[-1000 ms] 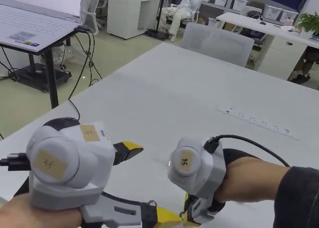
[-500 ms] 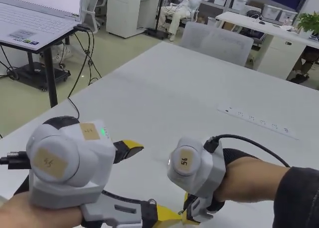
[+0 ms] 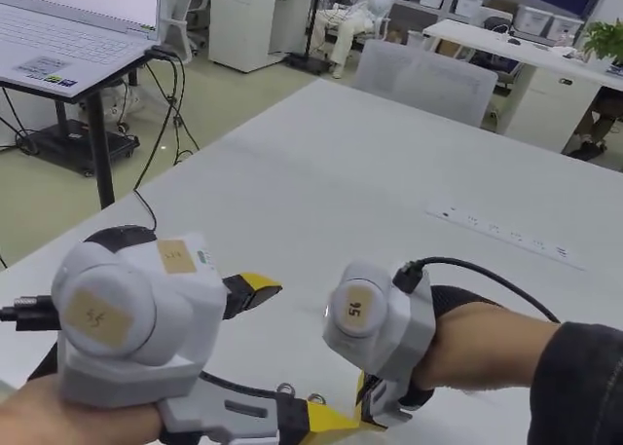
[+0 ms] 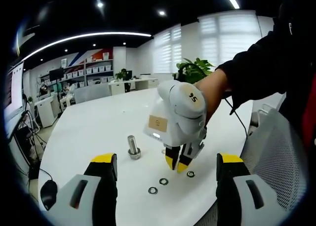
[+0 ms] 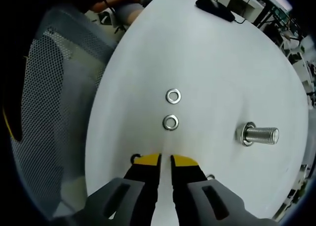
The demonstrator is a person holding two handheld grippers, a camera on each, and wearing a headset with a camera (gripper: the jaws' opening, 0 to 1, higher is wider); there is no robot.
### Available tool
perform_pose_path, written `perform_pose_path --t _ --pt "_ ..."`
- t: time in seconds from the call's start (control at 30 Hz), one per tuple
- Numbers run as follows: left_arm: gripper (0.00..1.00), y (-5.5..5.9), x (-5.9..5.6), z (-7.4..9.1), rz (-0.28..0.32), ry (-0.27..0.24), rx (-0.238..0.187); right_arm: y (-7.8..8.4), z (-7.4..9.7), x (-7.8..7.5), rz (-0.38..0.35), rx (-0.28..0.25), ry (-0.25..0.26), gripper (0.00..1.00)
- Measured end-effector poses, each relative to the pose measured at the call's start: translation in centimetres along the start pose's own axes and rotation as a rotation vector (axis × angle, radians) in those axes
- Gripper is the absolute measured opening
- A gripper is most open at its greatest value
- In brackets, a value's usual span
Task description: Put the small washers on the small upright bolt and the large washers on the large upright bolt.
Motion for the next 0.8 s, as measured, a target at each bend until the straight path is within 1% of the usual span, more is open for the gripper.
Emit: perform_pose_path --t 0.17,0.23,0.6,0.8 --pt "0.82 0.0 0.0 0.0 0.003 0.0 0.001 -0.3 0.1 0.0 0.01 -0.011 0.004 0.12" --pt "0.82 0.0 0.0 0.0 0.002 0.0 0.003 -0.8 0.1 -0.1 0.025 -0.02 0.007 0.12" --pt "0.82 0.1 0.0 -0.1 0.003 0.0 0.005 -2.3 -0.1 -0.5 0.043 -0.049 0.008 0.15" --pt "0.82 0.1 0.0 -0.1 0.003 0.001 0.006 -2.8 -0.3 -0.6 0.053 -0.049 0.008 0.16"
Point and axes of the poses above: the centre of the closed fingertips' face, and the gripper's own axes: z roughly backward along the fingers, x roughly to its left, y roughly out of its underside, the point moved 10 cm from there along z, roughly backward along the fingers, and after that the axes turned 7 degrees about -y, right-handed, at the moved point
